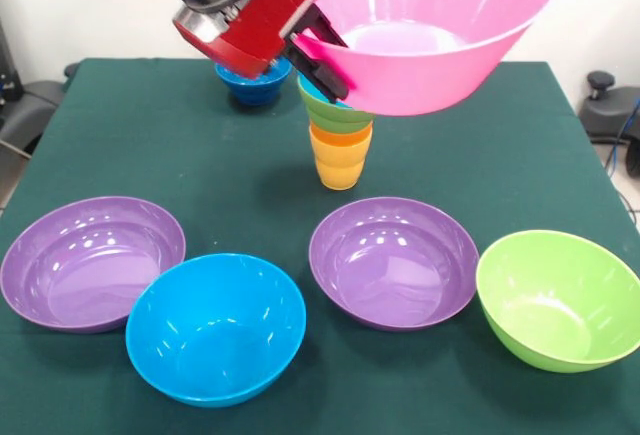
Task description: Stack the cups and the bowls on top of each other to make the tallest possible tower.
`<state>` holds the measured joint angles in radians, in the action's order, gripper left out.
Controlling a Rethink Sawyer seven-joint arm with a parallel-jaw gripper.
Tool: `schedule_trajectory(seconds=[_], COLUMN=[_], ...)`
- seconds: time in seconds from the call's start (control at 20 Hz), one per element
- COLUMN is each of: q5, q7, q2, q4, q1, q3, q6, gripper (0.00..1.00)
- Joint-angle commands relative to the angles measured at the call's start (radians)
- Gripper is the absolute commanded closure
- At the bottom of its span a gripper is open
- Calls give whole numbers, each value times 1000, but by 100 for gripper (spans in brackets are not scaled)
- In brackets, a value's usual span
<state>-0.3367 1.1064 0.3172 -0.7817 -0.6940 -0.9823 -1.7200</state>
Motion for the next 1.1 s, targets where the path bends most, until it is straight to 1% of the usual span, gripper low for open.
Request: schedule_trajectory(seconds=[0.05, 0.45, 0.75, 1.1], q5=[-76, -86, -82, -89], q7=[-276, -257, -228, -207], q2=[56, 80, 114, 107], q4=[-87, -160, -273, -325], q1=[-19, -54, -99, -123], q3=[61, 69, 62, 55], q6=[-26, -16, 47, 78], gripper=[100, 100, 100, 100])
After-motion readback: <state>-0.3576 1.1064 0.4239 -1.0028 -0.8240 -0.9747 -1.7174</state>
